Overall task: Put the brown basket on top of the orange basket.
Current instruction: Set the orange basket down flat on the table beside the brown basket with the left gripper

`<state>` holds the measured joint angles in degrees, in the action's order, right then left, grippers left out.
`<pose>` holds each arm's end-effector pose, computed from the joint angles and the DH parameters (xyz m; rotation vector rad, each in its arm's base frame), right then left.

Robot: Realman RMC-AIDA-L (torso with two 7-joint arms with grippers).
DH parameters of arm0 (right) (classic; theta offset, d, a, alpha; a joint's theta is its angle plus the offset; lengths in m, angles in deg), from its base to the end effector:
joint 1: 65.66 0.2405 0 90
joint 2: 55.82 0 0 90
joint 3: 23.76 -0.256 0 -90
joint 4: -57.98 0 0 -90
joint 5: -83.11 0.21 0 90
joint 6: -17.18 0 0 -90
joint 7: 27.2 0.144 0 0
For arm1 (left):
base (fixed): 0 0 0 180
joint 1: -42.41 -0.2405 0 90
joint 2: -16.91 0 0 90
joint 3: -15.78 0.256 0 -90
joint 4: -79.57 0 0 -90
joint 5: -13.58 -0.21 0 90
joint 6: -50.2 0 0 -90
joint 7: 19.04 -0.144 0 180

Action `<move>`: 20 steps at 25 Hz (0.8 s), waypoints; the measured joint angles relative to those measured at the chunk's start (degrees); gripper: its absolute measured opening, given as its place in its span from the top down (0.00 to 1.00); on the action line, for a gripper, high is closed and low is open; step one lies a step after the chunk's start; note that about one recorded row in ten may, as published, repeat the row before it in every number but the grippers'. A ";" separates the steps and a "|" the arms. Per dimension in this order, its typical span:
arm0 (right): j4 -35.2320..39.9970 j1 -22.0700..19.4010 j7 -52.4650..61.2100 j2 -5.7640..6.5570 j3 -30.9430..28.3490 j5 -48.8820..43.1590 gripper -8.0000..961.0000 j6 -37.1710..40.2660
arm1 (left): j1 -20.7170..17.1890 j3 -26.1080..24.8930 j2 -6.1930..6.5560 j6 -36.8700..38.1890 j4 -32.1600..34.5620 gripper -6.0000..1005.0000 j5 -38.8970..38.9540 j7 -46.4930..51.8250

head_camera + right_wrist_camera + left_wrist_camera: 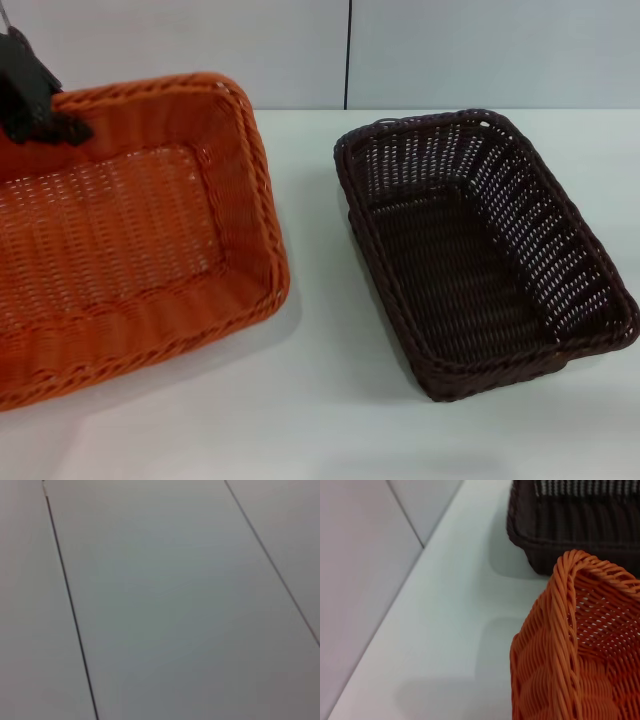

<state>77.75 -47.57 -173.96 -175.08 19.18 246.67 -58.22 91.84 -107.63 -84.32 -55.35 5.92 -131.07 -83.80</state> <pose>0.3725 0.3019 0.1343 -0.9984 0.4987 1.0185 -0.1465 0.4092 0.1660 -2.6692 -0.3113 0.5368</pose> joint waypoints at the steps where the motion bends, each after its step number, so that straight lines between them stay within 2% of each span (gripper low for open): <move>1: -0.67 -0.16 0.00 0.00 -0.23 0.00 0.15 -0.36 | 0.75 0.19 -0.36 -0.41 0.32 0.85 -0.87 -1.14; 6: -2.90 -0.85 -0.68 0.02 -1.75 0.00 0.15 -1.19 | 3.62 1.02 -2.35 -3.36 1.22 0.85 -2.99 -6.79; 13: -4.04 -1.81 -0.95 -0.04 -1.85 0.00 0.15 -2.10 | 5.60 4.81 -5.59 -5.09 1.83 0.85 -3.89 -12.17; 15: -4.19 -2.05 -0.96 -0.04 -1.84 0.00 0.15 -2.39 | 5.82 5.09 -6.05 -4.93 2.00 0.85 -3.97 -12.69; 16: -4.49 -2.22 -0.94 -0.03 -1.82 -0.01 0.15 -3.12 | 6.61 5.46 -7.47 -4.14 2.85 0.85 -4.19 -13.89; 20: -4.92 -2.58 -0.77 -0.02 -1.77 -0.04 0.15 -4.15 | 8.24 5.48 -9.35 -2.31 5.12 0.85 -4.52 -15.06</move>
<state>72.83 -50.15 -174.73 -175.10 17.40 246.64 -62.38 100.08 -102.15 -93.67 -57.66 11.04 -135.59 -98.86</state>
